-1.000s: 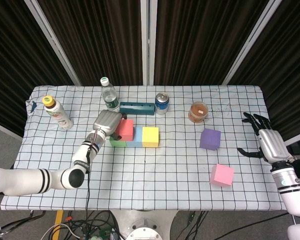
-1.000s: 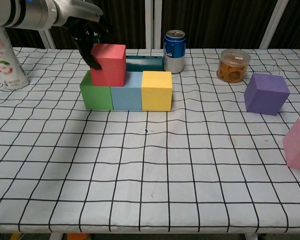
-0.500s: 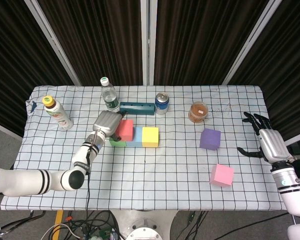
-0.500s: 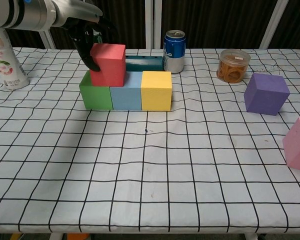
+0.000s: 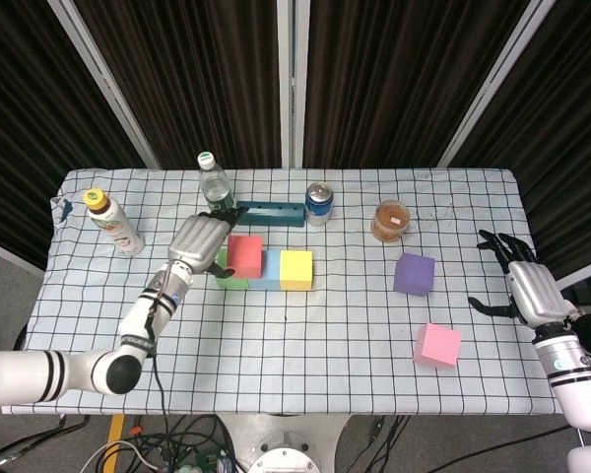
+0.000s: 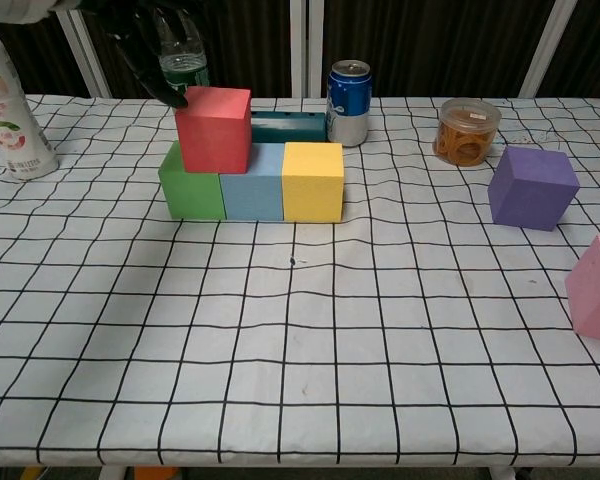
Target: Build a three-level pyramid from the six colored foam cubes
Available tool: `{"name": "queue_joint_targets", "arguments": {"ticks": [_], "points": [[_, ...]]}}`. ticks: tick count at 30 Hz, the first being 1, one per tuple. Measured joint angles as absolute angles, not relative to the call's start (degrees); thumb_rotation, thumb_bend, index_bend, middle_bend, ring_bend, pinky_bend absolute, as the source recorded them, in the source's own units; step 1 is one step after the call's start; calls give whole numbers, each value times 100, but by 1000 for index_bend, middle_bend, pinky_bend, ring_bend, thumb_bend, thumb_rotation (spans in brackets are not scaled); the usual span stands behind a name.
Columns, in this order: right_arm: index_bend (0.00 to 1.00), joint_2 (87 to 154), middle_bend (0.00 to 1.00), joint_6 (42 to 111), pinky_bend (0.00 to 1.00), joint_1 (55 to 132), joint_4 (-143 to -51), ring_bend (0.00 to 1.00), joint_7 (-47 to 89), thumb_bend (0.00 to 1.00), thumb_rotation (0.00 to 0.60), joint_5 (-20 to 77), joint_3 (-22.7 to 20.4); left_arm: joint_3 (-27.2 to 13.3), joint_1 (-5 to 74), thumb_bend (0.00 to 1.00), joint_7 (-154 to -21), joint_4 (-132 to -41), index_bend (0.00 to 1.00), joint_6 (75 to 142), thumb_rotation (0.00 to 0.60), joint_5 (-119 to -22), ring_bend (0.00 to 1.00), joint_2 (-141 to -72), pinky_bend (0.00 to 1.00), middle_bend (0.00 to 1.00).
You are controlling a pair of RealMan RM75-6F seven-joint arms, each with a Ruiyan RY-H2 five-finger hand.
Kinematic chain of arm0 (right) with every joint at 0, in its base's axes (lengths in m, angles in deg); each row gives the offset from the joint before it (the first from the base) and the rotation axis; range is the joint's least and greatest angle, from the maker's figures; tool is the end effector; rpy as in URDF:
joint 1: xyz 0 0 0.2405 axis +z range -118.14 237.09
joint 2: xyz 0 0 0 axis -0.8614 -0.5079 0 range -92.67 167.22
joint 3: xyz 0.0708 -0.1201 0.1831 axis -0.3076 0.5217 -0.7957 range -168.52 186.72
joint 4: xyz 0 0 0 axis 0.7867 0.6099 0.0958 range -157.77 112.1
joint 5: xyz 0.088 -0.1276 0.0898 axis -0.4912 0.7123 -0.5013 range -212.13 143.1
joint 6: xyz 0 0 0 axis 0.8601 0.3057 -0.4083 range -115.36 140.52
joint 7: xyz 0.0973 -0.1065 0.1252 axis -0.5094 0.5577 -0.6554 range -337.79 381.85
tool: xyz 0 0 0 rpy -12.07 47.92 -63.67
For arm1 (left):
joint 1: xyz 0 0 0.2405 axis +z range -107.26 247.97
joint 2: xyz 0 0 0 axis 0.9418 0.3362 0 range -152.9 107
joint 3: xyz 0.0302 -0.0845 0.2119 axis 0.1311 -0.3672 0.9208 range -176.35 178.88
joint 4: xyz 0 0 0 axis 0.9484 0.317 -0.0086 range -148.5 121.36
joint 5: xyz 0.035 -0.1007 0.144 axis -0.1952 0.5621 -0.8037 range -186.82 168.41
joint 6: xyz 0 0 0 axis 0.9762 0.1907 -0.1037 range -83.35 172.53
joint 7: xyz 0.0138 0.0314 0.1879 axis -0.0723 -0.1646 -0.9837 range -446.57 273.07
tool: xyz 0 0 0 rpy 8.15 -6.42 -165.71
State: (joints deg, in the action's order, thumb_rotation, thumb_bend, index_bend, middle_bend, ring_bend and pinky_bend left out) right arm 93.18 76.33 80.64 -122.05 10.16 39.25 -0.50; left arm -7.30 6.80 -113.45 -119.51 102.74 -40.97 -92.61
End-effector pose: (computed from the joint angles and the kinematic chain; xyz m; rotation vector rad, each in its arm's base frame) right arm -0.2307 -0.3111 0.1763 1.4428 -1.1757 1.0234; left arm -0.0478 0.3886 0.0671 -1.8321 -1.0130 -0.8647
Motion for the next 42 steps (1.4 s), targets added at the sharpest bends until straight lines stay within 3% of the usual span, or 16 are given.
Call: {"name": "queue_joint_targets", "arguments": {"ticks": [10,26,32,37,42], "points": [[0,10065,187,7085,11,8290,-11598,0,1489,68,600,3038,-40,-497,2208,119,-9920,-12147,145,11266,600,-6272,165,-8735,246,159],[0,11352,187,6570,11,9000,-10383,0,2092,57,600,2835,-203,-198,3543,119,-9075,-11784,145,11750,600,-7225,165,-8383,246,164],[0,11698,219,6289,11,9193,-9905,0,2116,107,600,2786,-215,-225,3722,119,-9011,-11687,145,11579,600,-7203,165,-8378,246,164],[43,11837,360,6177,10,9261,-9680,52,2035,256,600,2850,-195,-256,3861,119,-8967,-11637,145,11490,600,-7238,165,-8400,246,164],[53,11691,385,6190,11,9324,-9810,69,1842,270,600,3212,-216,-321,3993,119,-8897,-11606,145,11491,600,-7264,165,-8379,250,164]]}}
